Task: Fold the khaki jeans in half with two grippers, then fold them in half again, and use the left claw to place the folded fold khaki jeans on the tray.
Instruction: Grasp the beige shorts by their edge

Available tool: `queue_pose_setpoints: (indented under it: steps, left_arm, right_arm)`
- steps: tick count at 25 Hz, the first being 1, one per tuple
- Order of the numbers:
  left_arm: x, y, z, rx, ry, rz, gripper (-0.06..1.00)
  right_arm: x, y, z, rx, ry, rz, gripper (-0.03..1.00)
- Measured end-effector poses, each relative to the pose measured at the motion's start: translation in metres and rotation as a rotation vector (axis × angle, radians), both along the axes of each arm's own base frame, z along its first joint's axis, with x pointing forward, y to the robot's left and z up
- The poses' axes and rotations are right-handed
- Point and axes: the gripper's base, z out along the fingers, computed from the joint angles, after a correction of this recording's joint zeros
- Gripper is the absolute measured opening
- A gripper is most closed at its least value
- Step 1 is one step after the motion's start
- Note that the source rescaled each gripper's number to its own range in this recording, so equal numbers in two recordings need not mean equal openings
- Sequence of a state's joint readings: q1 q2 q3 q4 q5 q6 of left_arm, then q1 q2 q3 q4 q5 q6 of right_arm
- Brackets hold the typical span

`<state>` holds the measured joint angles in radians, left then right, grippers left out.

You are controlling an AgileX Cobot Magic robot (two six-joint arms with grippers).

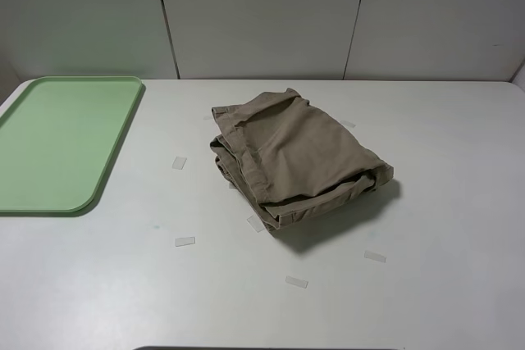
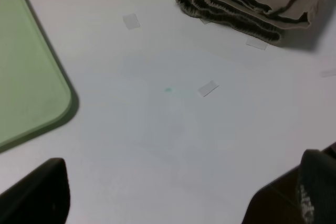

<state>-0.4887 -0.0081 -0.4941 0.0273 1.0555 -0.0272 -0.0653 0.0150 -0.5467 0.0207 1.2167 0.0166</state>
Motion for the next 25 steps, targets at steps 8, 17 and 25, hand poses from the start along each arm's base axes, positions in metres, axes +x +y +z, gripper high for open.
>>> queue_pose_setpoints:
  steps: [8, 17, 25]
  left_arm:
    - [0.0, 0.0, 0.0, 0.001, 0.0, 0.0, 0.9]
    - [0.0, 0.0, 0.0, 0.001, 0.0, 0.0, 0.9]
    - [0.0, 0.0, 0.0, 0.001, 0.0, 0.0, 0.9]
  right_arm:
    - [-0.003, -0.012, 0.0, -0.122, -0.021, -0.086, 1.0]
    - [0.011, -0.006, 0.001, -0.053, -0.156, -0.043, 1.0]
    - [0.011, -0.004, 0.0, -0.032, -0.156, -0.018, 1.0]
